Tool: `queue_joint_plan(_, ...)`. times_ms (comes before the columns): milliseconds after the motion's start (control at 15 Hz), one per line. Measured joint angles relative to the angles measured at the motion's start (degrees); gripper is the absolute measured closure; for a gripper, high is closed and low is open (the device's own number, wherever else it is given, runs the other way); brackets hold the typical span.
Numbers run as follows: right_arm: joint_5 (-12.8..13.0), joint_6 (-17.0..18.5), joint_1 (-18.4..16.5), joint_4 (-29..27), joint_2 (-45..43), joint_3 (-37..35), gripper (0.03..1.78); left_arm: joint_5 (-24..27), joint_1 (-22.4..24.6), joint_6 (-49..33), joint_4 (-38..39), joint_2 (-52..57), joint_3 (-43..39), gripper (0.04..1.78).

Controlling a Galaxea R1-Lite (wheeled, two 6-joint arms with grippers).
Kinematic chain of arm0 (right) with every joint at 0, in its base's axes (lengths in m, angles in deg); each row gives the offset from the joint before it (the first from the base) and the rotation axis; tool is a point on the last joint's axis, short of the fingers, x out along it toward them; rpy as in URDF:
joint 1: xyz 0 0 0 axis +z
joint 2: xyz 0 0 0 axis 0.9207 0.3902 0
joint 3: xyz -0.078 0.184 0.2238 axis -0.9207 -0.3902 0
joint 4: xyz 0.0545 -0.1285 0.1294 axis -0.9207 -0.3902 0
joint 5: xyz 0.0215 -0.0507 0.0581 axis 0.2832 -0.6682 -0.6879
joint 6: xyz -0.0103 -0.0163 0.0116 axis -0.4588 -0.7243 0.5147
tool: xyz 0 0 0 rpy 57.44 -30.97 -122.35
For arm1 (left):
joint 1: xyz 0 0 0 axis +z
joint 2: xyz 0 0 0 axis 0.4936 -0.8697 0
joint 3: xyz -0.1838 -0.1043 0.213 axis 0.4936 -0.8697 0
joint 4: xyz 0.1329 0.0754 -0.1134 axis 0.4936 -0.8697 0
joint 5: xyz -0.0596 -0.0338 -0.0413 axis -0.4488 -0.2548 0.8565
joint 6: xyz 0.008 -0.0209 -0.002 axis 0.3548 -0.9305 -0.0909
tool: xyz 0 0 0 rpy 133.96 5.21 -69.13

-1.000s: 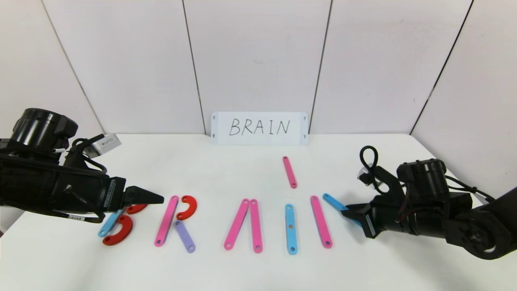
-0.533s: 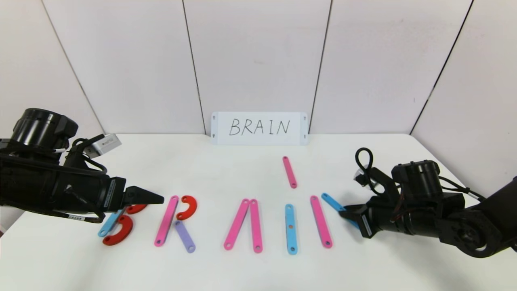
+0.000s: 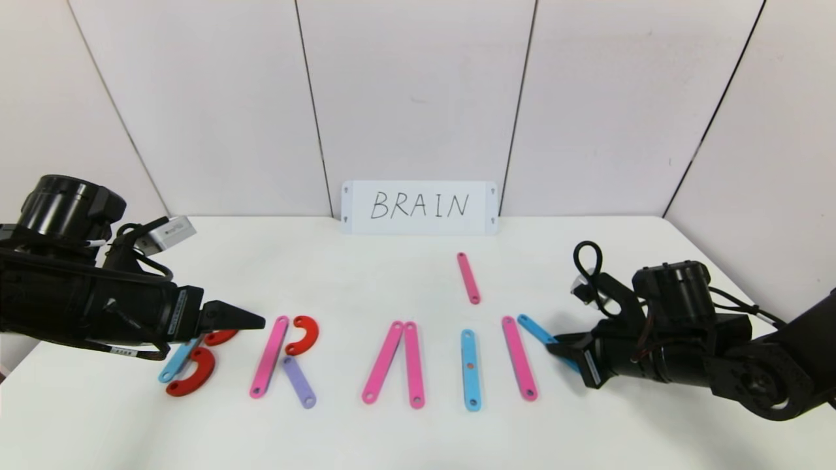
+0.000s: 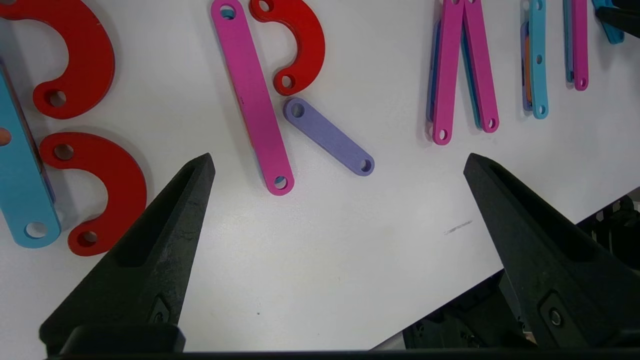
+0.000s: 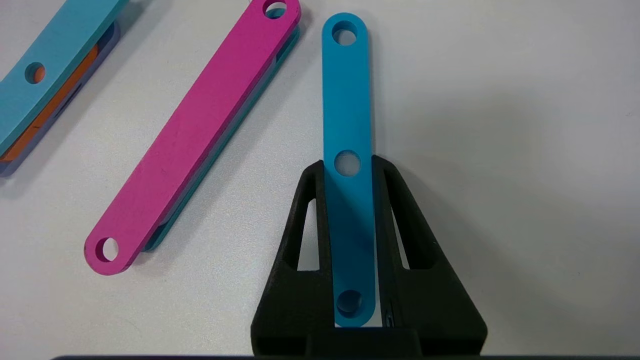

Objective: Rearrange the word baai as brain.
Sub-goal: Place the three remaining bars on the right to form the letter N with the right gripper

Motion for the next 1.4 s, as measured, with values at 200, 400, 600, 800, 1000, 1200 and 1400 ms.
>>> queue_joint_plan(200, 0.0, 0.1, 0.0, 0.0, -0.1, 0.0, 1.47, 0.0, 0.0, 0.0, 0.0, 0.0, 0.0, 0.08)
queue_joint_plan(400, 0.1, 0.2, -0.2, 0.0, -0.3, 0.1, 1.18, 0.0, 0.0, 0.0, 0.0, 0.0, 0.0, 0.08)
queue_joint_plan(600, 0.2, 0.2, -0.3, 0.0, -0.3, 0.0, 0.67, 0.0, 0.0, 0.0, 0.0, 0.0, -0.1, 0.08)
queue_joint_plan(800, 0.3, 0.3, -0.9, 0.5, -0.9, 0.1, 0.27, 0.0, -0.2, 0.0, 0.0, 0.0, -0.1, 0.08)
queue_joint_plan(1000, 0.3, 0.5, -1.0, 0.5, -1.5, 0.2, 0.08, 0.0, -0.2, 0.0, -0.1, 0.0, -0.1, 0.08)
queue_joint_plan(1200, 0.4, 0.9, -1.0, 0.4, -2.5, 0.9, 0.08, 0.0, -0.4, 0.0, -0.1, 0.0, -0.2, 0.08)
queue_joint_plan(1400, 2.5, 2.0, -0.1, -1.1, -3.9, 4.4, 0.08, 0.0, -0.7, 0.0, 0.0, 0.0, -0.6, 0.08)
